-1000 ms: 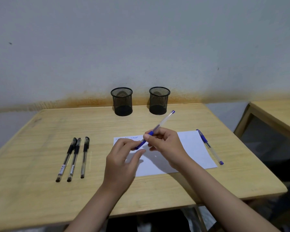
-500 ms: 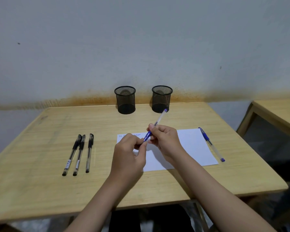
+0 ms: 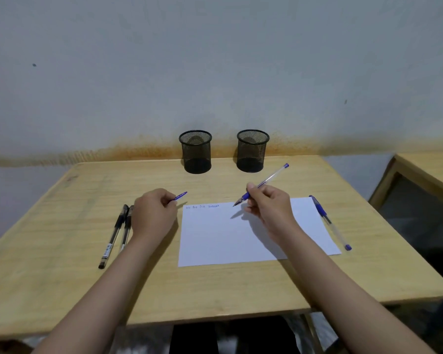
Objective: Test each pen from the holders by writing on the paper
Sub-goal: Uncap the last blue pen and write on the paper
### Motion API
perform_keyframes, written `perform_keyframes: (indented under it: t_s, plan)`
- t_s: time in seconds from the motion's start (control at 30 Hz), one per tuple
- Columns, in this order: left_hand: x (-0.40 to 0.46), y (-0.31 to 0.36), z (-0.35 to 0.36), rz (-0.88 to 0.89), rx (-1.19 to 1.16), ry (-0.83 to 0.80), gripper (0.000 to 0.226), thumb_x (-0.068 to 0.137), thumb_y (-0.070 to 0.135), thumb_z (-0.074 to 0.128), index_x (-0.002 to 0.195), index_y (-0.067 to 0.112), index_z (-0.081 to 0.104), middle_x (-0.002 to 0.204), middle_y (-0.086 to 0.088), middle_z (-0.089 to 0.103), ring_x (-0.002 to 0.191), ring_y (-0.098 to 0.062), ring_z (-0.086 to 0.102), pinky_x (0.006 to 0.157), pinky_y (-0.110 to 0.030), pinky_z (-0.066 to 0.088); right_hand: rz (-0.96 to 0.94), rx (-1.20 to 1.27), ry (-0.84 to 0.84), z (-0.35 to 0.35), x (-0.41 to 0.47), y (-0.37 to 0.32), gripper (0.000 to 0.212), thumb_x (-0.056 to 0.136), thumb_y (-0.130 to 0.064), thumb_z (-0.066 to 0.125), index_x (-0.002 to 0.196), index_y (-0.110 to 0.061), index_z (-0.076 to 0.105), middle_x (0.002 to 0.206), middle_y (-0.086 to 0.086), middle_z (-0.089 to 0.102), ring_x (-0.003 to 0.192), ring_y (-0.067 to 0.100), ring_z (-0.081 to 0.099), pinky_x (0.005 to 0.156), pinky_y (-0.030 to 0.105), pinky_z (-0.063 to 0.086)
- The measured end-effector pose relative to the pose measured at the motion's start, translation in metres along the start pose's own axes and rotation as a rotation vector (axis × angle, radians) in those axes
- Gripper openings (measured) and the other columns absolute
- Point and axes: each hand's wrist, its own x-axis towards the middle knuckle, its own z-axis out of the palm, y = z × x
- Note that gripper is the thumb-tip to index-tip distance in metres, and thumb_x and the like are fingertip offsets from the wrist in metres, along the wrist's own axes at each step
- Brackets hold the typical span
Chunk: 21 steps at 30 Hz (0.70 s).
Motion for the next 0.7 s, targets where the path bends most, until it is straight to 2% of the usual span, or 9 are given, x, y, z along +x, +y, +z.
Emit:
perform_keyframes:
  t_s: [0.2,0.33,0.4,0.47,0.57,0.63,0.7]
  plan:
    - [0.019,-0.011,0.018,-0.012,0.153,-0.069,0.013,0.084,0.016,0.063,0.089,0.013,0.074,0.089,-0.005,0.072,0.084,-0.025,0.061,0.069,-0.033,0.046,-0.050,-0.045,-0.046,0.002,-0.006,0.000,0.027,0.089,-0.020,0.064,0.066,-0.007,0.065,0.057,0.003,0.060,0.054,0.010,0.058,0.072,0.029,0.057]
    - [0.021,-0.013,0.019,-0.020,0.157,-0.075,0.020,0.086,0.022,0.060,0.100,0.013,0.072,0.100,-0.007,0.071,0.098,-0.028,0.061,0.085,-0.044,0.048,-0.067,-0.063,-0.050,0.003,-0.004,0.000,0.026,0.089,-0.020,0.065,0.067,-0.006,0.065,0.060,0.004,0.060,0.057,0.010,0.058,0.070,0.026,0.058]
    - [0.014,-0.010,0.017,0.032,0.160,-0.061,0.026,0.086,0.024,0.058,0.106,0.013,0.069,0.107,-0.009,0.067,0.102,-0.030,0.059,0.087,-0.049,0.047,-0.091,-0.059,-0.033,0.005,-0.001,0.001,0.023,0.088,-0.022,0.066,0.070,-0.007,0.067,0.062,0.004,0.060,0.059,0.010,0.059,0.069,0.025,0.058]
    - [-0.001,-0.003,0.017,0.091,0.124,-0.070,0.028,0.086,0.027,0.057,0.109,0.013,0.068,0.110,-0.008,0.063,0.105,-0.028,0.055,0.090,-0.048,0.045,-0.107,-0.058,-0.016,0.007,0.004,0.002,0.019,0.086,-0.024,0.068,0.077,-0.008,0.069,0.066,0.004,0.062,0.064,0.011,0.060,0.071,0.028,0.058]
    - [-0.030,0.006,0.022,0.199,0.086,-0.162,0.037,0.083,0.040,0.051,0.111,0.019,0.065,0.113,0.000,0.059,0.111,-0.021,0.051,0.097,-0.043,0.039,-0.098,-0.101,-0.008,0.014,0.014,0.005,0.018,0.081,-0.026,0.073,0.082,-0.008,0.068,0.072,0.005,0.064,0.067,0.013,0.062,0.068,0.028,0.058]
    - [-0.044,0.009,0.026,0.305,0.146,-0.247,0.044,0.081,0.045,0.048,0.115,0.022,0.062,0.117,0.004,0.055,0.113,-0.017,0.046,0.096,-0.036,0.034,-0.112,-0.142,-0.035,0.020,0.020,0.006,0.017,0.080,-0.022,0.075,0.078,-0.009,0.064,0.071,0.008,0.065,0.061,0.012,0.064,0.060,0.022,0.055]
    - [-0.052,0.008,0.030,0.406,0.189,-0.329,0.047,0.080,0.048,0.048,0.117,0.022,0.060,0.122,0.004,0.051,0.116,-0.017,0.043,0.095,-0.035,0.033,-0.132,-0.192,-0.061,0.025,0.026,0.009,0.018,0.081,-0.017,0.074,0.075,-0.007,0.060,0.068,0.010,0.065,0.055,0.010,0.065,0.056,0.021,0.053]
